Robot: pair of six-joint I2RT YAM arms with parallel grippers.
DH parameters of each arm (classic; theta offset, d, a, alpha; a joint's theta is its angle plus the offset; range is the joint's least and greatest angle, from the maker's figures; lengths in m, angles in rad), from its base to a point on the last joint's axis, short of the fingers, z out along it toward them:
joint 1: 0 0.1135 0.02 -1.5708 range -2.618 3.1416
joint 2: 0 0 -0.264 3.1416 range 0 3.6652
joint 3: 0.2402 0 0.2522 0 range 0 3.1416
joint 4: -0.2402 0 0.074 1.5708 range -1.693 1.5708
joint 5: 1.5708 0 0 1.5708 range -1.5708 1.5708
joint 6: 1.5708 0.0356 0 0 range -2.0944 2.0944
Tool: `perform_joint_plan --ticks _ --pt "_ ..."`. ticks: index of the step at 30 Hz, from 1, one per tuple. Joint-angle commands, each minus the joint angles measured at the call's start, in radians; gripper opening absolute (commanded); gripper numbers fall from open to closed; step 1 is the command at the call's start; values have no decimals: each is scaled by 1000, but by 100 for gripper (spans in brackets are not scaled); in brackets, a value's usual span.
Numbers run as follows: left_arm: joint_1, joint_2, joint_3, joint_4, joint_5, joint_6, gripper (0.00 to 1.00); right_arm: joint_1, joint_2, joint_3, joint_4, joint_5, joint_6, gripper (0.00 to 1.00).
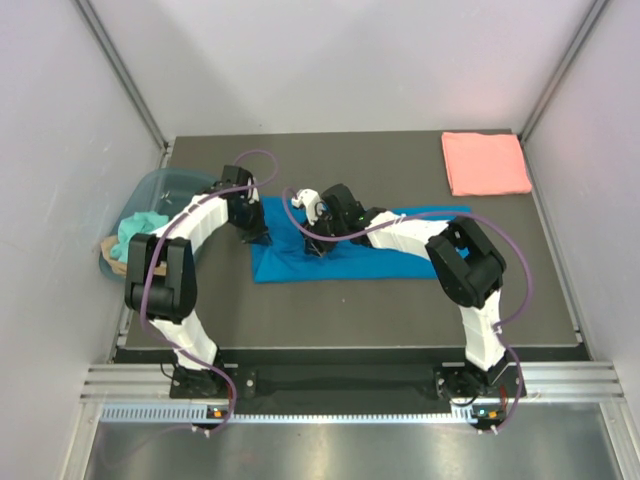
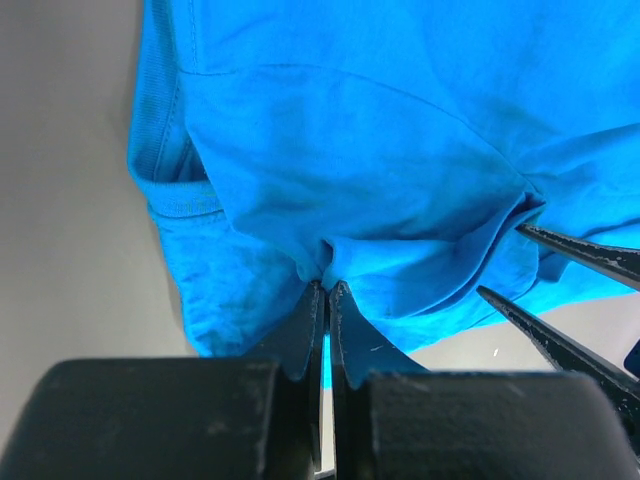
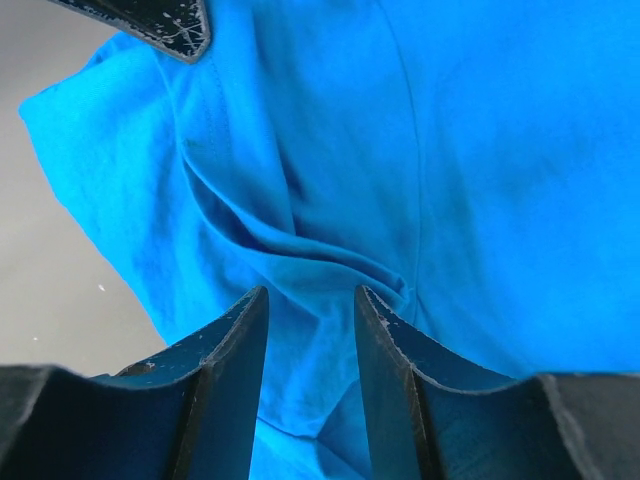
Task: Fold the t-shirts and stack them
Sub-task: Fold the tshirt
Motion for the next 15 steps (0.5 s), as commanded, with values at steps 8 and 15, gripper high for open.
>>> perform_joint_plan --ticks 8,15 --pt "2 7 54 -19 -22 11 5 -18 -58 11 56 45 -30 41" --pt "4 9 28 4 -59 26 32 -21 -48 31 28 47 -44 41"
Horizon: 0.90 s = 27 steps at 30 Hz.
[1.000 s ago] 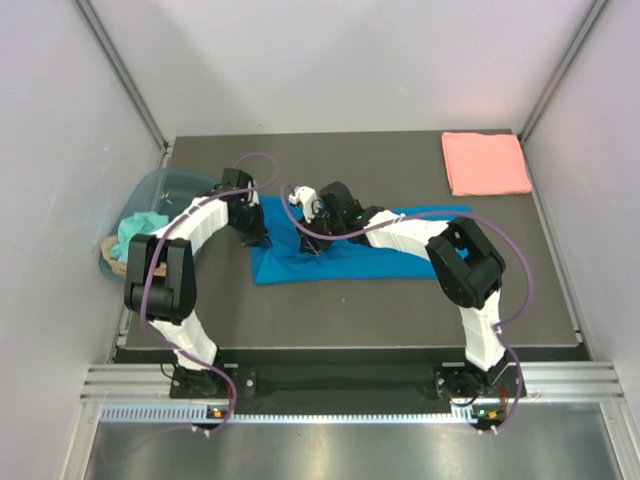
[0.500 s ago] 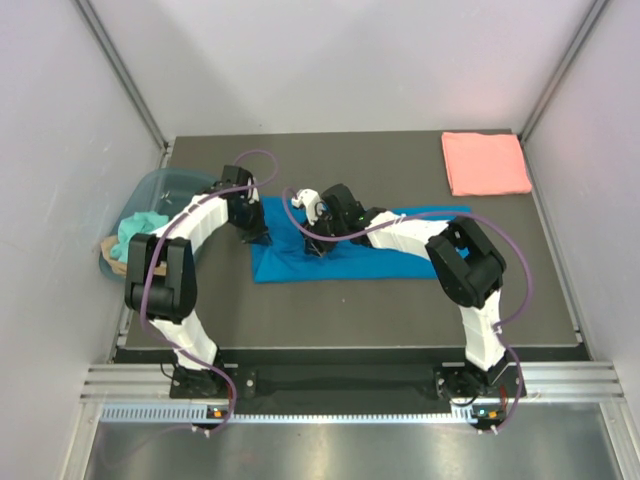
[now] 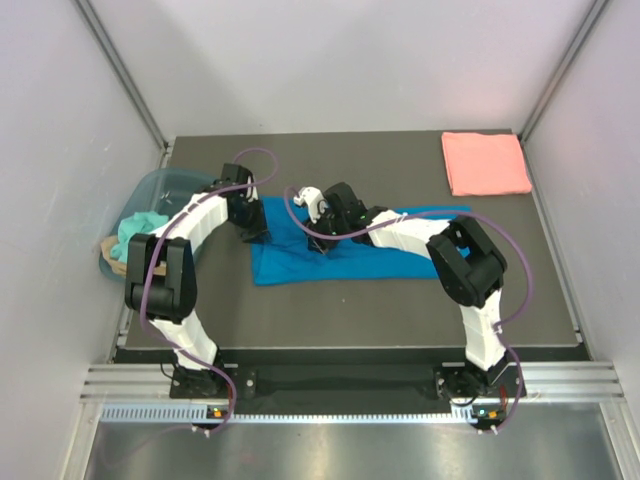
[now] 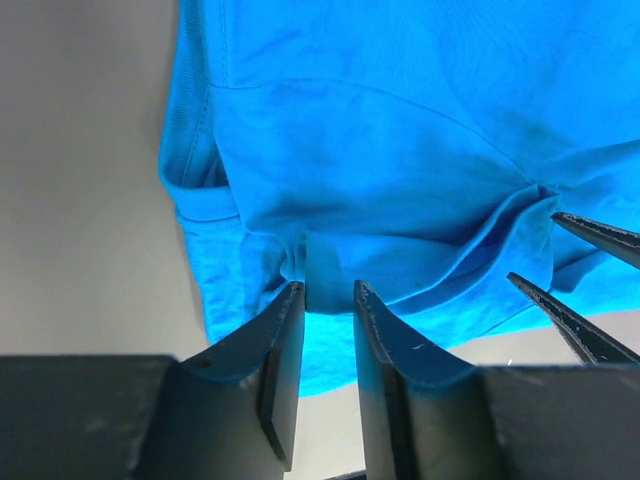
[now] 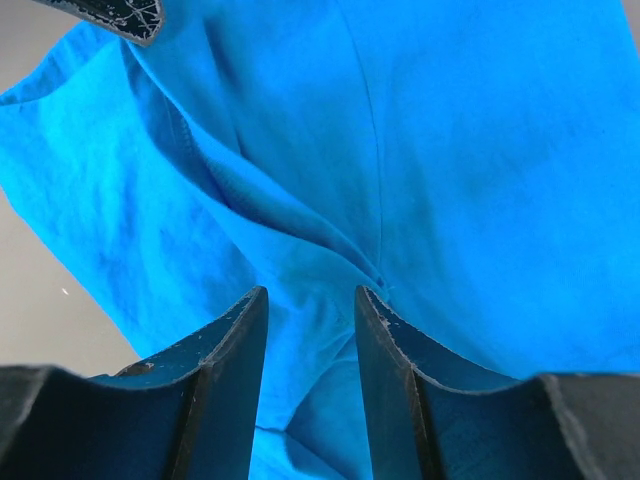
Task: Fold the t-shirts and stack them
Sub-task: Fold the tshirt
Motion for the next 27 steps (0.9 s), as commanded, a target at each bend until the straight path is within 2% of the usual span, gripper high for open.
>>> perform_joint_plan --ticks 1,9,11,12,15,23,24,25,27 --pt "4 8 2 26 -11 13 32 -8 -46 32 24 -2 -26 41" --pt "4 25 -40 80 24 16 30 -8 -44 28 26 0 -29 41" --pt "4 29 -35 81 24 11 22 -8 -46 25 26 12 -30 41" --pt "4 31 -31 80 22 10 11 -8 -47 25 27 17 -32 41" --pt "4 34 -14 80 22 5 0 -13 -60 11 41 35 -23 41" --pt "2 42 17 55 15 3 0 -54 -80 -4 89 26 66 41" --pt "2 43 21 51 16 3 4 -54 -77 -3 87 23 66 41" --pt "2 48 32 42 16 7 14 -54 -64 8 89 15 68 41" --pt "2 49 34 42 12 7 18 -54 -43 19 80 1 68 41"
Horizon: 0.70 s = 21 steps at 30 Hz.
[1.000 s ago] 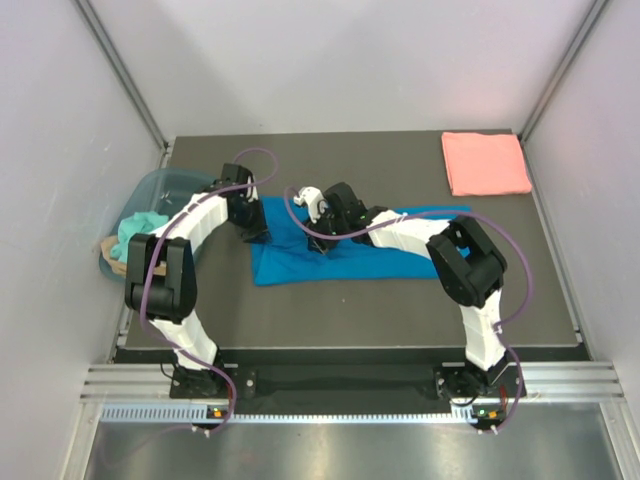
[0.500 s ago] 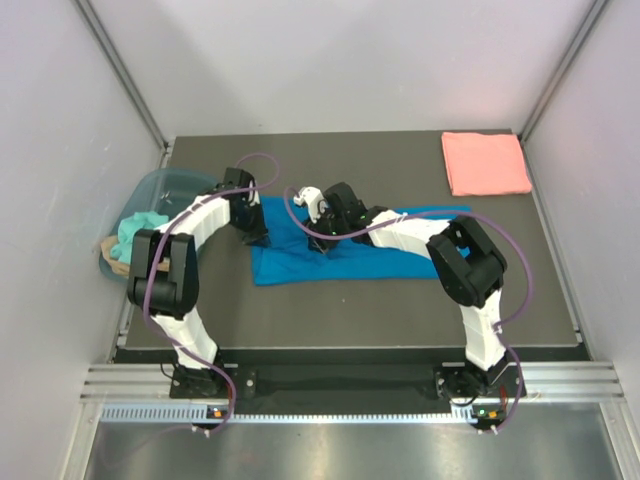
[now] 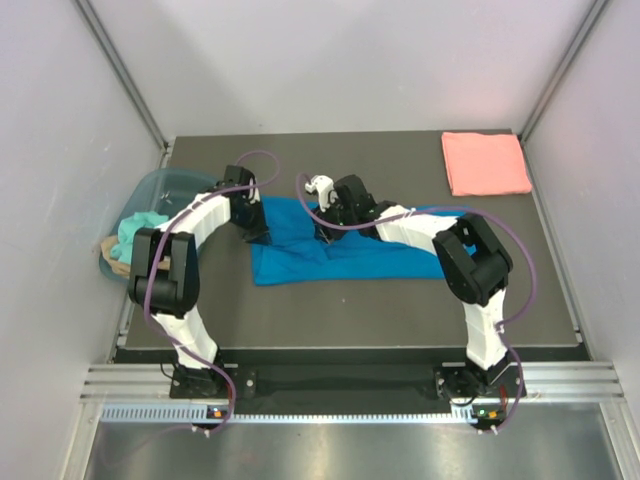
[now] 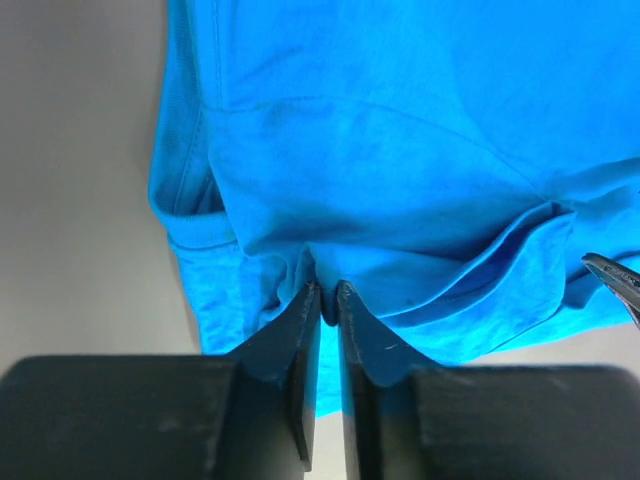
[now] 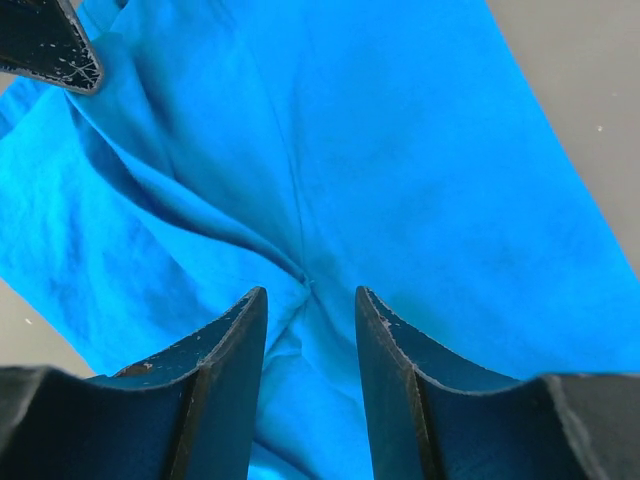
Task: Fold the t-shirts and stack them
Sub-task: Fold the tshirt
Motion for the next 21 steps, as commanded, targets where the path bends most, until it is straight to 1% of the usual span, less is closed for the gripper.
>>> perform_joint_plan --ticks 1,5,21 --pt "2 7 40 7 1 3 21 -3 -20 34 39 -33 21 41" --pt "2 10 43 12 1 0 25 -2 -1 40 34 -59 27 41" --pt "-8 38 108 1 4 -5 26 -2 50 61 14 -72 59 38"
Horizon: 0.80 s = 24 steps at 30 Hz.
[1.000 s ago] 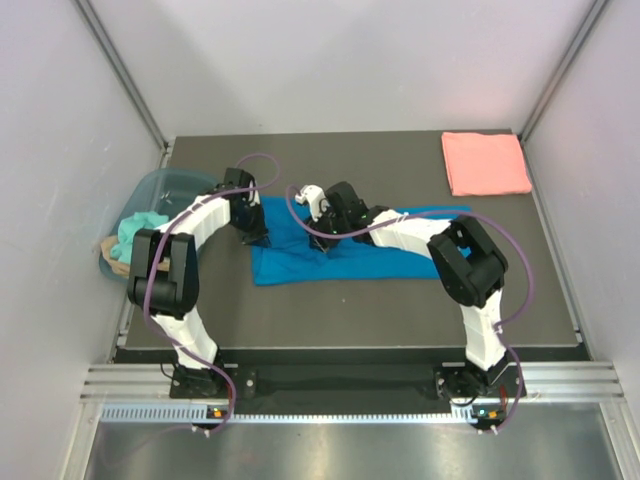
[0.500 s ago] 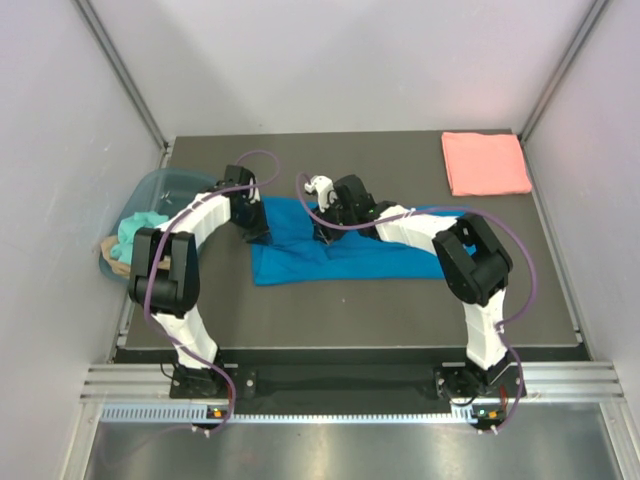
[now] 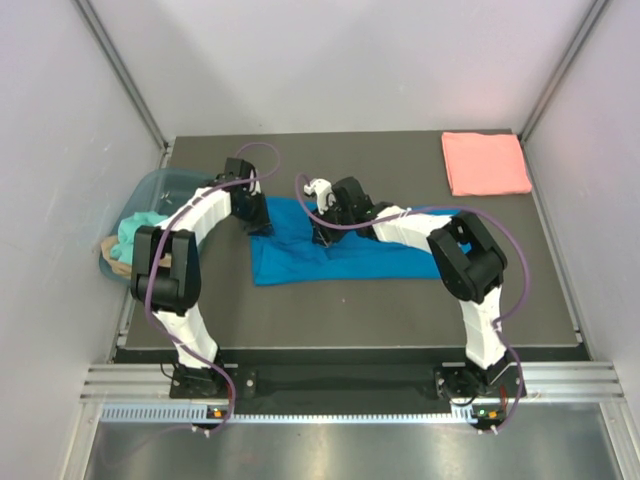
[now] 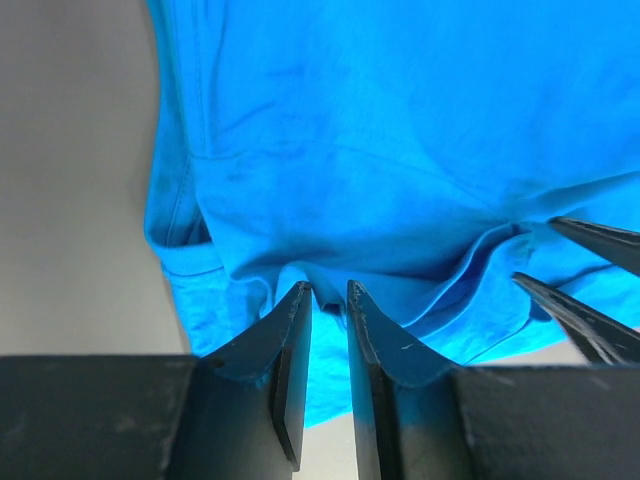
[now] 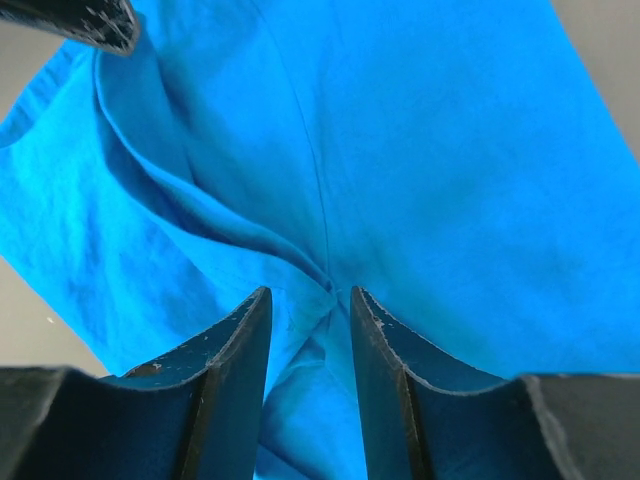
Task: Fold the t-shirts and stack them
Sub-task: Fold the tshirt
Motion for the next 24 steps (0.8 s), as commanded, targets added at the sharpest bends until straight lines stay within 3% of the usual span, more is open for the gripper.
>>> perform_joint_plan --ticks 1,4,7,11,13,15,18,24 --pt "-5 19 37 3 6 -2 26 0 18 47 16 -19 18 38" --pt "-6 28 36 5 4 1 25 0 27 55 11 -19 24 37" --pt "-6 34 36 6 9 -1 18 -2 30 60 8 -19 24 36" --pt "-6 39 40 14 13 -4 0 -2 38 66 8 -18 26 31" --pt "-8 42 44 14 16 -5 0 0 39 69 6 -19 26 26" --pt "-8 44 47 19 19 -8 0 0 35 67 8 -19 27 12" --pt "-17 44 66 17 7 -16 0 0 18 46 25 -18 35 1" --pt "-29 53 105 16 -16 -21 0 2 -23 3 49 22 62 0"
